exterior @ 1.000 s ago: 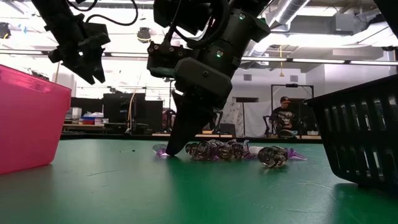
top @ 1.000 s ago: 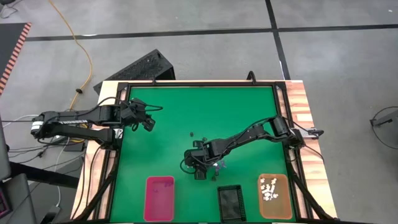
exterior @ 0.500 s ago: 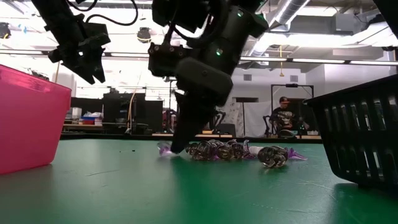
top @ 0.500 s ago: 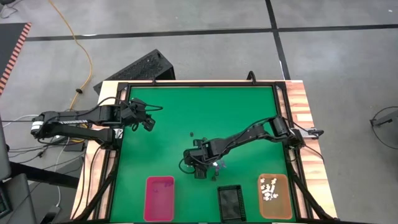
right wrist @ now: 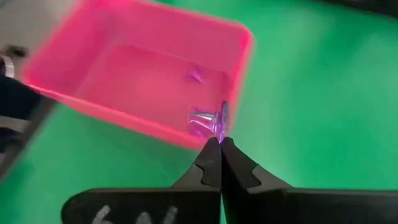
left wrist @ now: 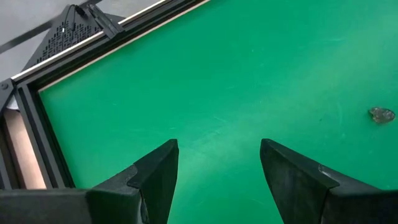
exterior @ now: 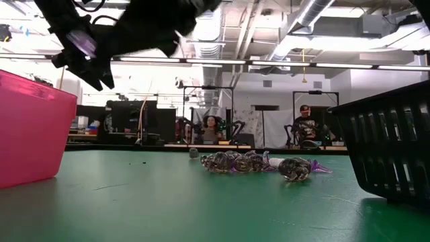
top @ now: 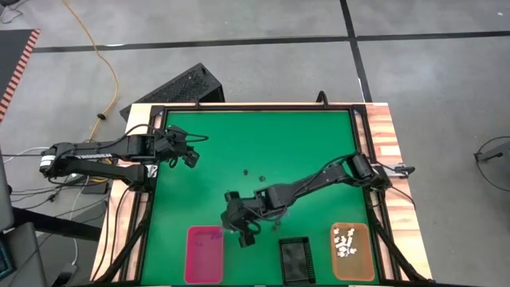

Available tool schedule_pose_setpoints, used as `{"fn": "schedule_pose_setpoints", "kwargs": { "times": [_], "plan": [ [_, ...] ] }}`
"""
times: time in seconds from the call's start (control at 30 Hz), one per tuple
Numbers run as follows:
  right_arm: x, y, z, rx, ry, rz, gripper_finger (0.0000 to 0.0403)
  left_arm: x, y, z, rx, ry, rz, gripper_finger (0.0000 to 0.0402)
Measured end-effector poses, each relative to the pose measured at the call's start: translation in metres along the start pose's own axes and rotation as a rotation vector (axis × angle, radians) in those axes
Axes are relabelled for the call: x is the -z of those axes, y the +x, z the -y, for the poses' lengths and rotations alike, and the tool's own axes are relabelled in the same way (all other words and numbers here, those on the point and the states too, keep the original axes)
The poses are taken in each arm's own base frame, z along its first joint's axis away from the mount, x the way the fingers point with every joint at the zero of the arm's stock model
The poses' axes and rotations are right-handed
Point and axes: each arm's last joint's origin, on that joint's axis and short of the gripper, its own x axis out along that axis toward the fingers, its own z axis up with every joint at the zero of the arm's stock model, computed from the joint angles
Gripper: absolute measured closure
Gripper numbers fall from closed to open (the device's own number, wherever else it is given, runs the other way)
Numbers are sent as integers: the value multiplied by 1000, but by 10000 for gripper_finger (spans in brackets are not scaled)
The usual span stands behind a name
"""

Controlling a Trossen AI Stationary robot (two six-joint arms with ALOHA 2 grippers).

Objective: Sort Halloween decoration
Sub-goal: Put the violet witch hat toy into the red organizing bin

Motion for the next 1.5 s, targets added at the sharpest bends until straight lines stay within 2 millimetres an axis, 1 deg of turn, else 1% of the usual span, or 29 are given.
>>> {"fn": "schedule_pose_setpoints", "kwargs": {
  "times": [0.07,0.1,0.27,0.5,0.77,0.87,0.9,1.03,1.13,1.2,1.3,1.4,1.5],
  "plan": [
    [-2,2,-4,-41,-31,30,384,0,0,0,-1,-6,1,183],
    [0,8,-4,-64,-43,43,384,0,0,0,-2,-6,1,183],
    [1,19,-3,-126,-61,110,379,0,0,0,-2,-7,1,183],
    [-1,20,1,-117,-65,128,348,0,0,0,2,-17,-1,183],
    [0,20,4,-110,-47,121,299,0,0,0,1,-23,0,183],
    [1,9,13,-40,5,51,290,0,0,0,1,-18,-2,183],
    [1,2,18,7,29,20,290,0,0,0,3,-11,-3,183],
    [2,-42,44,263,162,-151,295,0,0,0,7,-5,-6,183],
    [17,-67,65,365,375,-314,295,0,0,0,8,-3,-6,183],
    [29,-78,77,392,518,-425,294,0,0,0,7,-3,-6,183],
    [41,-84,87,376,601,-524,292,0,0,0,7,-3,-5,183],
    [51,-76,86,320,620,-528,285,0,0,0,8,0,-4,183],
    [62,-66,79,300,607,-535,272,0,0,0,11,2,-7,183]
  ]
}}
